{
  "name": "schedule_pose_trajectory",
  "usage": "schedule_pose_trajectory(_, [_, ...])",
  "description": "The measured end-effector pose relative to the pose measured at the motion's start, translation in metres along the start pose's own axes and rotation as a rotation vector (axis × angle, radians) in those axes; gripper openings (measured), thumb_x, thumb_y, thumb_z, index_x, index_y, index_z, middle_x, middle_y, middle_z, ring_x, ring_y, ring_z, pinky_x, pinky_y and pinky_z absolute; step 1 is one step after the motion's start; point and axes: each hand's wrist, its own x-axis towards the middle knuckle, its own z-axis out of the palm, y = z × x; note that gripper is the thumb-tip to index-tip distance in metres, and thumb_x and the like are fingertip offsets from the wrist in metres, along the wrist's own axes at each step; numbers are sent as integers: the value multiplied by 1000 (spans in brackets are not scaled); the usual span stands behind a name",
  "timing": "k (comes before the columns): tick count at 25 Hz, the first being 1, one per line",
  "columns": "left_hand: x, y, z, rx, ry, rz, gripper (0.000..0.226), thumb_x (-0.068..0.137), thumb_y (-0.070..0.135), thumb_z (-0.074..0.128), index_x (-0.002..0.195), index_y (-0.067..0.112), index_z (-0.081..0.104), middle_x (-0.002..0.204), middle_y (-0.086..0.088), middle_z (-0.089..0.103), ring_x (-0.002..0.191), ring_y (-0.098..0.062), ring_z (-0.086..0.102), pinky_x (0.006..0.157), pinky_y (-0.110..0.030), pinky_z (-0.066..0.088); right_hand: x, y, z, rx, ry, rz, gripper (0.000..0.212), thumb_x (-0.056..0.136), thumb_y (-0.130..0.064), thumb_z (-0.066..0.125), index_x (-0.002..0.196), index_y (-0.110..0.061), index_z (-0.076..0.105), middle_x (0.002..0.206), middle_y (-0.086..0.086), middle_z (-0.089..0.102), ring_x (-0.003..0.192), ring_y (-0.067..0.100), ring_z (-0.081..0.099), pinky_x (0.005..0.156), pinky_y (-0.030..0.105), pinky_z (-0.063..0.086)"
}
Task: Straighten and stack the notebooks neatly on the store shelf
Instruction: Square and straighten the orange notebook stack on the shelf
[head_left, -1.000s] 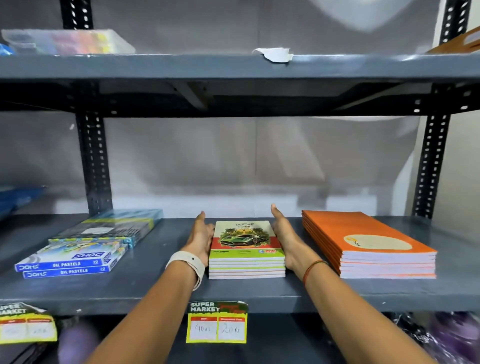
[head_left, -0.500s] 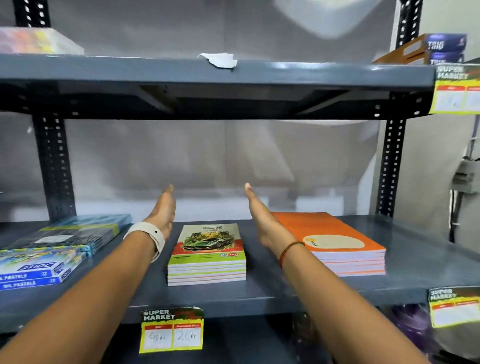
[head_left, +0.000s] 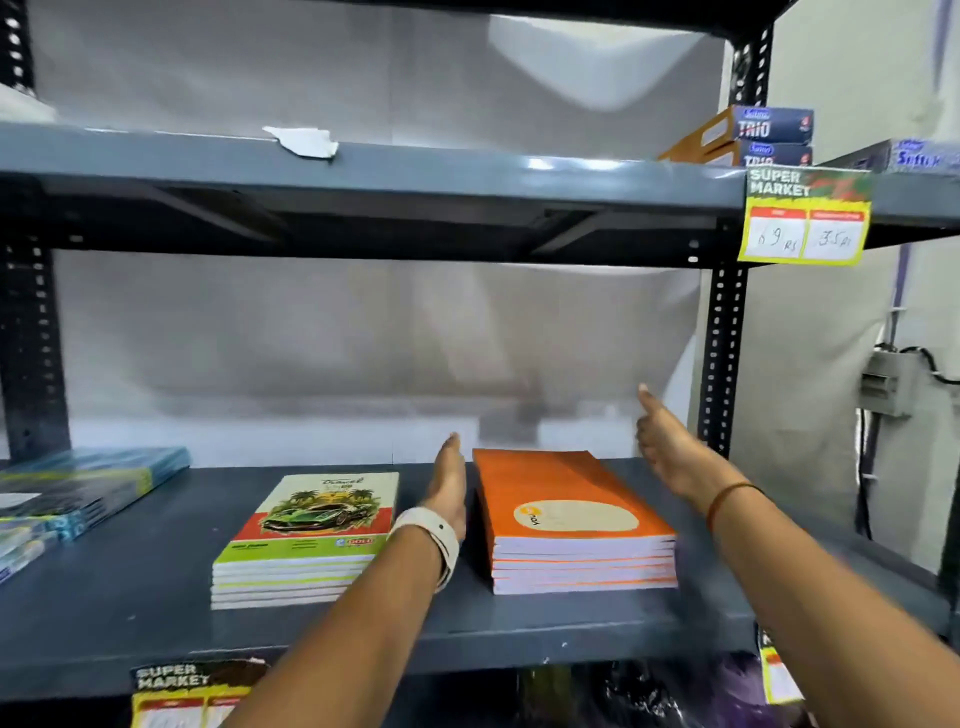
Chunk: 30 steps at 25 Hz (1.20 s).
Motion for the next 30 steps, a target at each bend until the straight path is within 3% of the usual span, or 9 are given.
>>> schedule_pose_trajectory(2, [0, -20, 1, -56, -3, -71, 71, 95, 60, 23, 149, 14, 27, 153, -11, 32, 140, -28, 32, 108, -41, 32, 1, 29, -11, 36, -50, 99, 97, 87, -76, 27, 155, -9, 10, 163, 10, 11, 150, 25, 11, 122, 44, 7])
schedule_pose_trajectory(5, [2, -30, 5, -81, -43, -76, 73, 93, 64, 21, 122, 11, 60, 103, -22, 72, 94, -36, 69, 73, -39, 55, 2, 57, -5, 172, -126, 162, 99, 86, -76, 31, 154, -8, 12, 161, 15, 15, 145, 31, 26, 110, 44, 35])
schedule_pose_trajectory(8, [7, -28, 11, -86, -15, -73, 70, 93, 64, 19, 92, 12, 66, 64, -15, 74, 55, -29, 71, 53, -31, 54, 5, 54, 3, 142, -189, 208, 99, 87, -77, 26, 151, -2, 25, 144, 20, 46, 108, 29, 66, 77, 34, 58])
schedule_pose_trajectory(10, [7, -26, 13, -93, 8, -66, 68, 94, 62, 18, 79, 14, 63, 52, -11, 71, 43, -24, 67, 49, -27, 50, 10, 54, 5, 79, -195, 210, 100, 85, -79, 25, 149, -2, 29, 134, 22, 56, 102, 32, 68, 84, 37, 56])
schedule_pose_trajectory(12, [7, -26, 14, -94, -17, -67, 68, 93, 63, 17, 76, 15, 62, 52, -11, 71, 41, -23, 66, 49, -26, 49, 13, 56, 5, 59, -197, 202, 102, 84, -81, 26, 150, -4, 26, 132, 20, 58, 106, 34, 66, 89, 40, 54])
schedule_pose_trajectory(17, [4, -26, 13, -95, -47, -94, 70, 92, 65, 17, 91, 14, 66, 70, -16, 74, 69, -32, 69, 64, -35, 55, 14, 56, 3, 27, -221, 200, 103, 82, -82, 26, 150, -6, 27, 101, 15, 74, 87, 31, 75, 67, 32, 58])
schedule_pose_trajectory(23, [-7, -22, 13, -20, -103, -107, 54, 98, 49, 25, 73, 15, 59, 61, -9, 71, 54, -23, 68, 54, -25, 55, 19, 62, 2, 3, -226, 172, 98, 85, -79, 25, 151, -7, 29, 125, 20, 64, 103, 35, 69, 89, 41, 54])
schedule_pose_trajectory(27, [-11, -20, 16, 101, -32, -48, 16, 98, 17, 42, 109, 9, 50, 91, -17, 66, 72, -28, 64, 58, -33, 54, 14, 57, 0, -37, -250, 166, 83, 90, -72, 21, 138, -8, 44, 91, 7, 78, 84, 24, 76, 64, 28, 57])
schedule_pose_trajectory(30, [-8, -20, 15, 113, -22, -23, 15, 97, 7, 43, 111, 9, 45, 97, -18, 63, 75, -28, 64, 62, -36, 56, 13, 57, 1, -69, -224, 148, 81, 91, -71, 23, 140, -9, 44, 93, 6, 77, 85, 24, 76, 64, 29, 57])
